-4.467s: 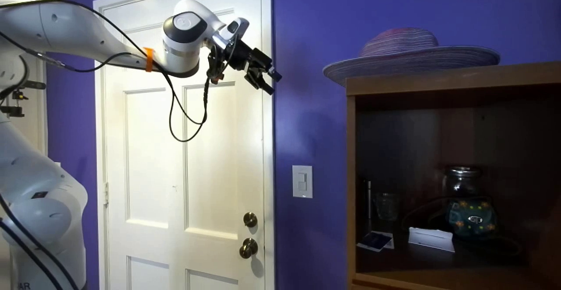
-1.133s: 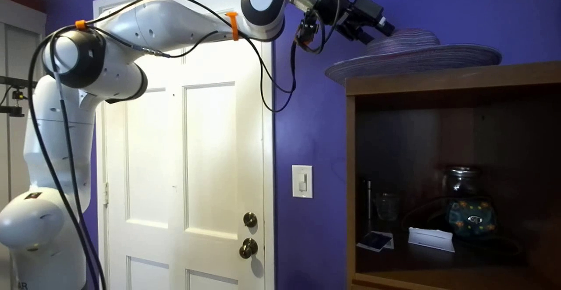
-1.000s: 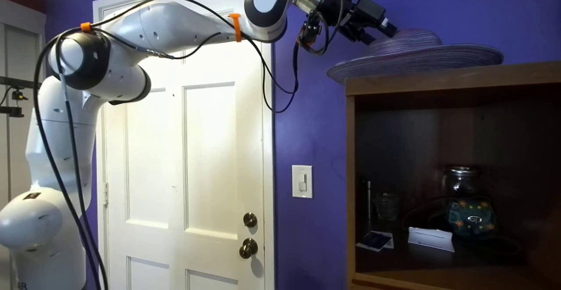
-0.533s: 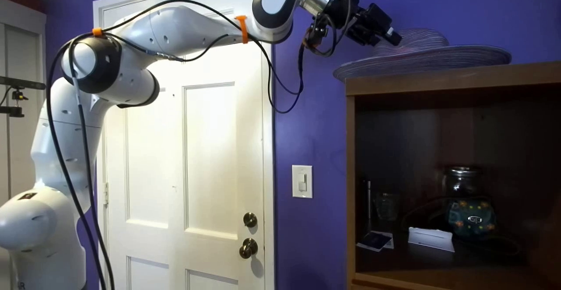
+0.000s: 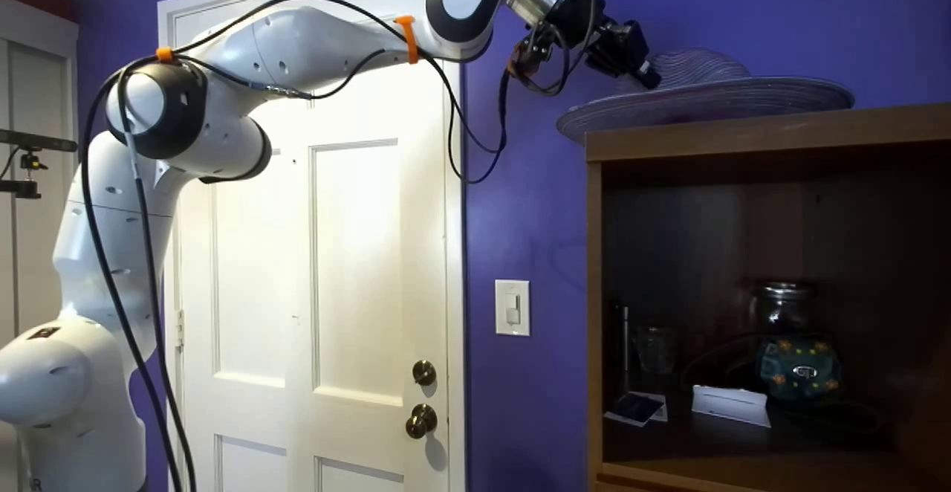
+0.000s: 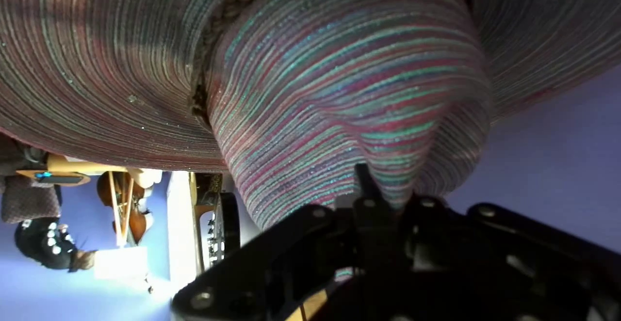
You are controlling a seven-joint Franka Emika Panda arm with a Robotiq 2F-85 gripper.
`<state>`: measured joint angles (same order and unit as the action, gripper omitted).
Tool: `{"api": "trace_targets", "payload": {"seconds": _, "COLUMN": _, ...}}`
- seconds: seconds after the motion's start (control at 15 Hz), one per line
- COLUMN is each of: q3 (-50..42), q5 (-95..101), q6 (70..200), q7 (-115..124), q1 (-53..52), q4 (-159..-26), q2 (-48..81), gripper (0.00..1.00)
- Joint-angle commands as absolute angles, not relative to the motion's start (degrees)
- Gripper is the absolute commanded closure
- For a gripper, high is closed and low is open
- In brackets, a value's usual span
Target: Hang the hat on the door
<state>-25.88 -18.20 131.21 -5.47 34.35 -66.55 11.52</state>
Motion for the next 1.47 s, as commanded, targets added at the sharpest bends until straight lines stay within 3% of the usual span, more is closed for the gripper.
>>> {"api": "trace_targets", "payload": {"seconds": 0.0, "q3": -24.69, "q5": -22.00, "q6": 126.98, "q7": -9.15, "q1": 34.87, "q4": -65.72, "q2": 9.47, "gripper": 1.00}}
{"api": "trace_targets", "payload": {"seconds": 0.67, "q3": -21.67, "q5": -16.81, "q6": 126.54, "q7": -4.45, "q1": 28.19, "q4": -74.44, "q2": -2.15, "gripper": 0.99}}
{"api": "trace_targets", "payload": {"seconds": 1.4, "q3": -12.82, "q5": -4.44, "q6": 128.79, "q7": 9.71, "q1": 21.33, "q4": -96.00, "q2": -17.43, "gripper": 0.99}}
